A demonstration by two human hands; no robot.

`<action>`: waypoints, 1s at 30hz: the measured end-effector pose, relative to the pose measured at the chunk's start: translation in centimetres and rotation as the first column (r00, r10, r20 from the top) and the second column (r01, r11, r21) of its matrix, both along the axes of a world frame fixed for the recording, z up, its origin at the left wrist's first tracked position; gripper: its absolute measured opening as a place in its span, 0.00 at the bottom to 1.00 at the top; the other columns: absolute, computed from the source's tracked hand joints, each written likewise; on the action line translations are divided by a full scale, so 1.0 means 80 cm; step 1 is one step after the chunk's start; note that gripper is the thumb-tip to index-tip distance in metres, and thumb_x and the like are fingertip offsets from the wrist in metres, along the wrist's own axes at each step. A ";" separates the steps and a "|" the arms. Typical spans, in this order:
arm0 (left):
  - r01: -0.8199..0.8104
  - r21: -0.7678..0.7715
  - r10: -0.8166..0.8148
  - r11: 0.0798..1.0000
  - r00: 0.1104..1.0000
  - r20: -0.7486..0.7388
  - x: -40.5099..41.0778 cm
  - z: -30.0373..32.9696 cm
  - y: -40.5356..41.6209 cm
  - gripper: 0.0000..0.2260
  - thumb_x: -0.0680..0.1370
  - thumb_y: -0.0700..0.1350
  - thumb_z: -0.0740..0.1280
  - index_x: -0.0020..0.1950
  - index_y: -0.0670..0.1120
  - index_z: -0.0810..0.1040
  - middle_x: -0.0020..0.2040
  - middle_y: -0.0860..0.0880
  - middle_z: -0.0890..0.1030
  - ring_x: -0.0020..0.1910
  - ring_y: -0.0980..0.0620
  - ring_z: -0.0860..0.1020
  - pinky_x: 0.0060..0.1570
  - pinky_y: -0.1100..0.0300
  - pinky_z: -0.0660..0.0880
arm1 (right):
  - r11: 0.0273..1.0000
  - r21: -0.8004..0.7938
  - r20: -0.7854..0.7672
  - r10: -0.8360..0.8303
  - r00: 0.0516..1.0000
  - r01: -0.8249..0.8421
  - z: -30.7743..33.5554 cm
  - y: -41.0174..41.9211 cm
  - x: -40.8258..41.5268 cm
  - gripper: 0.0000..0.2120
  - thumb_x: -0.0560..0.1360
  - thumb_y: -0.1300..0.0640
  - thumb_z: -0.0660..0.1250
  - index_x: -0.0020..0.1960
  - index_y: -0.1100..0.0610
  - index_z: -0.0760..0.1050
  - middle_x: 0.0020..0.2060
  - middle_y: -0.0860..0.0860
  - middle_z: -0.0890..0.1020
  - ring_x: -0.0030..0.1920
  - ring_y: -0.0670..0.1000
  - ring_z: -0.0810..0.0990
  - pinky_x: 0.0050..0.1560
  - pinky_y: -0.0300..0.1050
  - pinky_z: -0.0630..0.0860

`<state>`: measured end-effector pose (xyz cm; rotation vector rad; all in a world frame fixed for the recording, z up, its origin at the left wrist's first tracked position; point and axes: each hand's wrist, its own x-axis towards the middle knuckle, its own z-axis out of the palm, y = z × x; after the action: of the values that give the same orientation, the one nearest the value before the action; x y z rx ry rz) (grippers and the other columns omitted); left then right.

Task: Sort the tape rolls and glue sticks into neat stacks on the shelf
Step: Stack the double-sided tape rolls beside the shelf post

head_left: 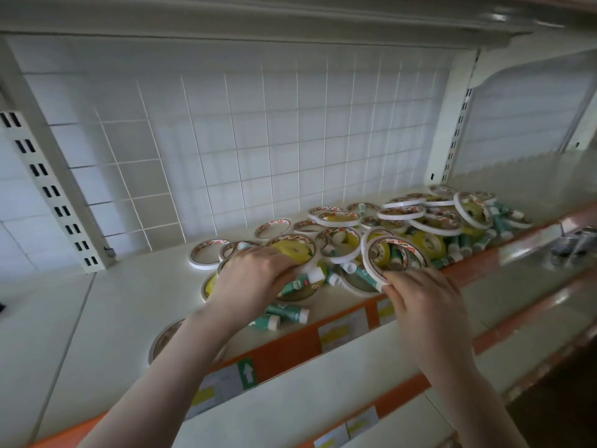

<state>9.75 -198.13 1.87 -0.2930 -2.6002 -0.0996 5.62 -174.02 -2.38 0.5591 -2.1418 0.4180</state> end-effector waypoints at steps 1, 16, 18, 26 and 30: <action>-0.005 0.009 0.005 1.000 1.000 0.000 0.003 0.005 -0.004 0.16 0.75 0.55 0.57 0.41 0.50 0.81 0.35 0.52 0.80 0.35 0.48 0.79 0.33 0.61 0.71 | 1.000 -0.003 -0.005 0.013 1.000 -0.013 0.001 -0.006 0.000 0.10 0.63 0.66 0.77 0.42 0.60 0.82 0.32 0.53 0.81 0.36 0.57 0.79 0.39 0.50 0.76; -0.436 0.103 0.446 0.894 0.889 -0.102 0.163 0.021 -0.159 0.09 0.72 0.50 0.64 0.39 0.47 0.81 0.34 0.50 0.80 0.33 0.45 0.78 0.33 0.58 0.72 | 0.913 0.035 -0.090 0.407 0.909 -0.406 0.026 -0.201 0.023 0.02 0.67 0.60 0.69 0.36 0.59 0.80 0.30 0.53 0.80 0.34 0.58 0.78 0.36 0.49 0.75; -0.492 0.105 0.502 0.864 0.858 -0.111 0.198 0.020 -0.183 0.14 0.73 0.53 0.60 0.39 0.48 0.81 0.34 0.50 0.79 0.33 0.45 0.78 0.34 0.57 0.72 | 0.888 0.019 -0.094 0.459 0.884 -0.459 0.030 -0.237 0.039 0.03 0.66 0.60 0.68 0.36 0.58 0.80 0.30 0.53 0.80 0.34 0.59 0.78 0.36 0.49 0.76; -0.711 0.153 0.727 0.687 0.675 -0.128 0.356 0.019 -0.271 0.02 0.71 0.45 0.71 0.41 0.47 0.82 0.36 0.50 0.81 0.36 0.45 0.79 0.32 0.58 0.70 | 0.791 0.064 -0.034 0.611 0.791 -0.609 0.038 -0.380 0.136 0.04 0.65 0.62 0.73 0.34 0.56 0.78 0.29 0.51 0.79 0.34 0.57 0.77 0.37 0.47 0.68; -0.751 0.181 0.773 0.635 0.620 -0.137 0.436 0.017 -0.316 0.02 0.72 0.45 0.71 0.40 0.47 0.82 0.35 0.50 0.80 0.36 0.44 0.79 0.33 0.56 0.73 | 0.714 0.066 0.018 0.697 0.717 -0.697 0.049 -0.448 0.199 0.09 0.61 0.63 0.77 0.33 0.57 0.77 0.29 0.52 0.79 0.33 0.57 0.77 0.35 0.47 0.71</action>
<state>44.67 -223.38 3.25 0.8281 -2.2774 0.0946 21.50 -209.89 1.52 1.4270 -1.8678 0.7504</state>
